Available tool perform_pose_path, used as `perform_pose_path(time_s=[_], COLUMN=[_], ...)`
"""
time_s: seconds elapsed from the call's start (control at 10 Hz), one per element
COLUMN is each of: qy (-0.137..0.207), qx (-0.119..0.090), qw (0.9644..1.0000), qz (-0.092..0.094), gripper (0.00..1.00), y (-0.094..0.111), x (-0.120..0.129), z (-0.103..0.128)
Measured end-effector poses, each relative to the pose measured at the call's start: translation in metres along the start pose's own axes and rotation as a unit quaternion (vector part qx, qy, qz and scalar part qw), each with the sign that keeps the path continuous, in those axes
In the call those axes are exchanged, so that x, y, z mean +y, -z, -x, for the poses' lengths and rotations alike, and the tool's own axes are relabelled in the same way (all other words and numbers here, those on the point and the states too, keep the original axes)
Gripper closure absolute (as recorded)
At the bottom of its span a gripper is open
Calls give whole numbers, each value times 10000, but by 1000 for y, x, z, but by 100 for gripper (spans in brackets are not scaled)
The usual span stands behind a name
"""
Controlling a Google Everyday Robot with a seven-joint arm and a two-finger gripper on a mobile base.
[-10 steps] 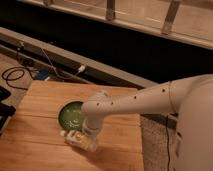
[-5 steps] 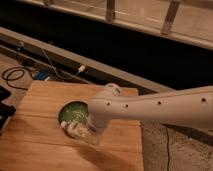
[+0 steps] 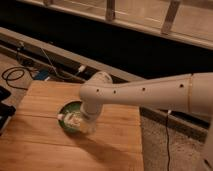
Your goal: Place the bottle in the ceramic bowl
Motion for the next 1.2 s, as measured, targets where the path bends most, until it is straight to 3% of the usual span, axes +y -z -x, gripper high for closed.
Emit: perform_pose_path(time_s=[0.2,0.5,0.7,0.8,1.0,1.2], qy=[113,152,122,144,134,132], qx=[196,320,350,345,347,344], qw=[9996,9987,9987,9986,9986,9987], qz=[187,370,361,366,364,364], gripper=[99,93,77,63,47,25], y=[-22,-44,-44,-44,-44,-44], x=[-24,-38,-41,-39,-40,-40], z=[26,40,36,38,37,37])
